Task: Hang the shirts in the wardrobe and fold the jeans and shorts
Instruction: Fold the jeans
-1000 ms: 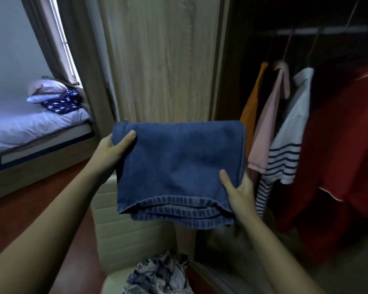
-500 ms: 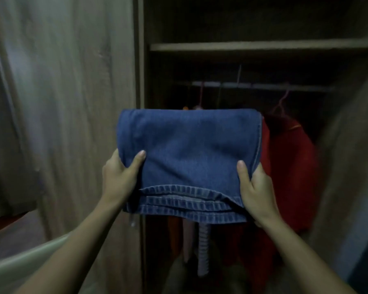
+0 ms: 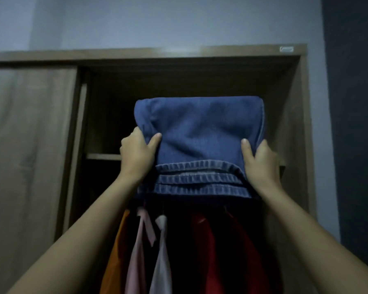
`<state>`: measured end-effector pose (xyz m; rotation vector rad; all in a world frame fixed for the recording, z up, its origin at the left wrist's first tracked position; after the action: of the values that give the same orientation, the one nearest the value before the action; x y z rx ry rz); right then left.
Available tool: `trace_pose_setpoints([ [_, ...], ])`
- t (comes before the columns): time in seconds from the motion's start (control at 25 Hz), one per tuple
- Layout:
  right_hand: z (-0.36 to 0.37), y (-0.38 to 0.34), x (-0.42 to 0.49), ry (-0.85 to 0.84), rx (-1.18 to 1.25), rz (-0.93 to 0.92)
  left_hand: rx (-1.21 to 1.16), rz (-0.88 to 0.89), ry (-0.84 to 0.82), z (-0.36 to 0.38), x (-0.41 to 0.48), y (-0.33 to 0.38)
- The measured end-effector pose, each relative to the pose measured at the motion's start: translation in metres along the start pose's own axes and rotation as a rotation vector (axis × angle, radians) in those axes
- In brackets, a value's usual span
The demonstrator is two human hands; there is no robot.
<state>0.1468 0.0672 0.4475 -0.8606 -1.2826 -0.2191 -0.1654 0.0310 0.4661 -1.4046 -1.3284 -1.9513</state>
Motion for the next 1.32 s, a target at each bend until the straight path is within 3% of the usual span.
trace_pose_setpoints([
  [0.2,0.055,0.048,0.066,-0.209,-0.539,0.077,0.281,-0.051,-0.174,0.093,0.040,-0.016],
  [0.32,0.083,0.078,0.073,-0.367,-0.628,0.125,0.522,-0.068,-0.199,0.112,0.042,-0.036],
  [0.4,0.087,0.080,0.076,-0.383,-0.657,0.126,0.585,0.138,-0.108,0.111,0.048,-0.023],
  [0.48,0.086,0.077,0.075,-0.371,-0.695,0.082,0.365,0.446,-0.114,0.114,0.036,-0.001],
  [0.56,0.083,0.066,0.071,-0.367,-0.739,-0.005,0.241,0.663,-0.307,0.120,0.013,0.009],
  [0.64,0.089,0.045,0.071,-0.406,-0.841,-0.246,0.388,0.776,-0.505,0.125,-0.005,0.008],
  [0.68,0.098,0.034,0.069,-0.468,-0.863,-0.383,0.510,0.828,-0.521,0.124,-0.010,0.008],
  [0.8,0.130,0.022,0.056,-0.735,-0.847,-0.583,0.668,0.928,-0.400,0.111,-0.038,0.016],
  [0.92,0.143,0.017,0.048,-0.846,-0.879,-0.732,0.735,0.984,-0.305,0.111,-0.077,0.012],
  [1.04,0.129,-0.004,0.036,-0.964,-0.593,-0.629,0.695,1.063,-0.236,0.109,-0.078,0.012],
  [1.12,0.108,-0.013,0.018,-1.015,-0.413,-0.556,0.686,1.116,-0.326,0.108,-0.072,0.016],
  [1.2,0.093,-0.014,-0.011,-1.042,-0.515,-0.616,0.668,1.106,-0.385,0.102,-0.058,0.025],
  [1.32,0.076,-0.019,-0.028,-0.772,-0.805,-0.824,0.477,0.956,-0.444,0.088,-0.030,0.039],
])
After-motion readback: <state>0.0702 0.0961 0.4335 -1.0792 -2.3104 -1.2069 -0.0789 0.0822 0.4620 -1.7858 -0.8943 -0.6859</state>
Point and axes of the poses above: each hand's wrist, its own x-axis towards the middle knuckle, its own z-axis out of the palm, y = z × x, the point moved 10 cm from there along x, towards the middle knuckle, and after that the axes turned 5 degrees about y, right-handed, at the moved point
